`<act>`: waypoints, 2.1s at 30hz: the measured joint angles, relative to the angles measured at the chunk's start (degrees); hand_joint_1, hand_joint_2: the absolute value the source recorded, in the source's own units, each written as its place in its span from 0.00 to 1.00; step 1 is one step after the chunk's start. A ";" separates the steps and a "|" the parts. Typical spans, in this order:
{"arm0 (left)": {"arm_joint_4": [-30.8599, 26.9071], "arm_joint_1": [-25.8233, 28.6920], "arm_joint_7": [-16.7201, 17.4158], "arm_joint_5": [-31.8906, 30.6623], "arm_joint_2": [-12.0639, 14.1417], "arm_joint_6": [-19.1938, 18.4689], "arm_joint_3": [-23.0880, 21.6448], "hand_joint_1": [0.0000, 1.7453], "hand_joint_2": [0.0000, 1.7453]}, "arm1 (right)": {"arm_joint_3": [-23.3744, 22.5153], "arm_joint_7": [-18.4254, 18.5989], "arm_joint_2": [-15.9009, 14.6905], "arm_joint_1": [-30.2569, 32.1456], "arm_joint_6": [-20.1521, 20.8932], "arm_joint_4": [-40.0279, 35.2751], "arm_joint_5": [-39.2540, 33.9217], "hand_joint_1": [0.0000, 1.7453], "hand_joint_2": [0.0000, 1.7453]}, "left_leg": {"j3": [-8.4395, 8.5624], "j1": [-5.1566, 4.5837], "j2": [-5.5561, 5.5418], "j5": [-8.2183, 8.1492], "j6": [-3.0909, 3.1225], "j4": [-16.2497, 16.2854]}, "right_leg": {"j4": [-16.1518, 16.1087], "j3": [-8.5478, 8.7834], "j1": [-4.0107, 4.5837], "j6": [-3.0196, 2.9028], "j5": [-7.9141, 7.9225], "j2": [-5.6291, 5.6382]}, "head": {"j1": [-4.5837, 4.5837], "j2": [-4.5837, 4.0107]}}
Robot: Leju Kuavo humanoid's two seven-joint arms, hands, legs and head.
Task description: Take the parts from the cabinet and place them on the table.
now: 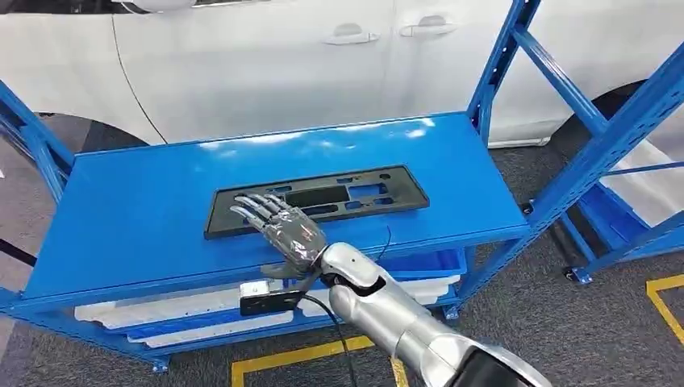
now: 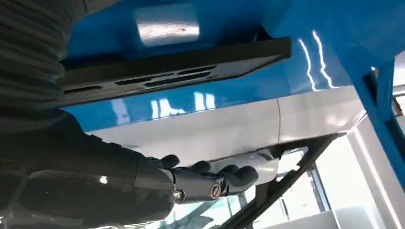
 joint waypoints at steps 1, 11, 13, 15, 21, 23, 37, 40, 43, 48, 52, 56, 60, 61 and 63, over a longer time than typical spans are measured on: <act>0.00 -0.05 -0.07 0.00 0.00 0.00 -0.02 0.00 0.00 | 0.09 0.02 0.20 -0.11 0.00 0.59 0.13 0.00 1.00 | -0.02 -0.10 0.03 0.00 0.09 0.00 | 5.08 -2.37 0.00 0.13 -2.51 0.00 | 0.00 0.00; 0.04 0.08 0.00 0.00 0.11 -0.24 0.00 0.00 0.00 | 0.50 0.46 2.03 -0.82 -0.92 6.05 1.35 0.00 1.00 | 0.05 -0.73 -0.05 -0.46 -0.93 0.34 | -4.44 1.24 0.68 -1.49 3.72 -0.02 | 0.00 0.00; 0.04 0.08 -0.04 0.00 0.20 -0.24 0.00 0.00 0.00 | 0.50 0.65 2.25 -0.95 -1.22 6.91 1.55 0.00 1.00 | 0.32 -0.77 -0.04 -0.48 -1.69 0.15 | -5.06 1.47 0.50 -2.24 4.01 -0.02 | 0.00 0.00; 0.06 0.14 -0.17 0.00 0.26 -0.30 -0.02 0.00 0.00 | 0.50 0.87 2.71 -1.24 -1.70 7.60 1.62 0.00 1.00 | -1.02 -0.57 0.00 -3.27 -2.20 3.78 | -5.55 2.01 0.03 -2.75 4.24 -0.16 | 0.00 0.00; 0.07 0.39 -0.42 0.00 0.37 -0.68 0.00 0.00 0.00 | 0.48 1.11 3.02 -1.31 -2.86 9.68 2.38 0.00 1.00 | -6.01 -0.01 0.01 -4.42 -3.10 12.95 | -5.22 2.12 0.17 -2.73 3.94 -0.08 | 0.00 0.00; 0.07 0.30 -0.61 0.00 0.46 -0.70 -0.02 0.00 0.00 | 0.46 1.11 3.17 -1.41 -3.19 9.79 2.43 0.00 1.00 | -0.75 0.02 0.06 0.54 -2.76 2.13 | -4.97 2.41 0.17 -2.36 3.60 0.02 | 0.00 0.00; 0.07 0.24 -0.61 0.00 0.52 -0.59 0.00 0.00 0.00 | -1.44 0.70 3.10 -1.57 -4.90 10.90 2.03 0.00 0.00 | 0.03 -0.08 0.04 -0.16 -0.03 0.09 | 4.78 -2.55 0.01 0.17 0.90 -0.04 | 0.00 0.00; 0.09 0.12 -0.61 0.00 0.46 -0.57 0.00 0.00 0.00 | -2.25 0.39 3.15 -1.78 -5.09 10.93 1.99 0.00 0.00 | 0.15 -0.47 -0.01 -0.57 -0.78 0.42 | -4.70 1.97 0.44 -0.80 3.21 -0.13 | 0.00 0.00; 0.09 0.18 -0.61 0.00 0.46 -0.44 0.00 0.00 0.00 | -2.69 0.24 3.13 -1.78 -5.42 10.93 1.99 0.00 0.00 | 0.41 -0.23 0.06 -0.70 -1.85 0.07 | -4.82 2.01 0.73 -1.81 3.09 0.05 | 0.00 0.00; 0.11 0.13 -0.68 0.00 0.48 -0.50 -0.02 0.00 0.00 | -3.10 0.09 3.43 -1.91 -5.70 10.99 2.16 0.00 0.00 | -7.16 0.03 0.10 -7.48 -3.06 15.53 | -5.56 3.62 0.21 -2.96 2.53 -0.13 | 0.00 0.00; 0.11 0.27 -0.72 0.00 0.55 -0.50 -0.02 0.00 0.00 | -3.30 0.07 3.45 -1.72 -5.79 11.19 2.34 0.00 0.00 | -6.98 0.03 0.10 -0.95 -2.82 11.15 | -5.43 5.54 0.22 -2.71 0.96 0.12 | 0.00 0.00; 0.11 0.14 -0.79 0.00 0.57 -0.52 -0.02 0.00 0.00 | -3.52 -0.11 3.54 -1.88 -5.95 11.25 2.47 0.00 0.00 | -2.28 -0.60 0.12 1.54 -1.37 0.90 | -5.45 6.34 0.47 -1.66 -0.36 0.17 | 0.00 0.00; 0.11 0.36 -0.79 0.00 0.57 -0.50 0.00 0.00 0.00 | -3.78 -0.11 3.61 -1.91 -5.99 11.23 2.51 0.00 0.00 | -0.76 -0.10 0.01 0.84 -0.16 -0.18 | -2.57 5.88 0.51 -0.77 -0.44 0.08 | 0.02 0.00; 0.11 0.27 -0.79 0.00 0.57 -0.50 0.00 0.00 0.00 | -3.85 -0.11 3.63 -2.12 -5.99 11.23 2.51 0.00 0.00 | -0.47 -0.10 0.03 0.57 0.24 -0.28 | 1.04 3.68 0.46 -0.51 -1.48 0.05 | 0.00 0.00; 0.11 0.15 -0.79 0.00 0.57 -0.50 0.00 0.00 0.00 | -3.89 -0.09 3.50 -1.94 -5.99 11.28 2.51 0.00 0.00 | 0.02 -0.22 0.01 -0.05 0.50 -0.28 | 9.86 -2.31 0.20 0.02 -5.25 0.04 | 0.00 0.00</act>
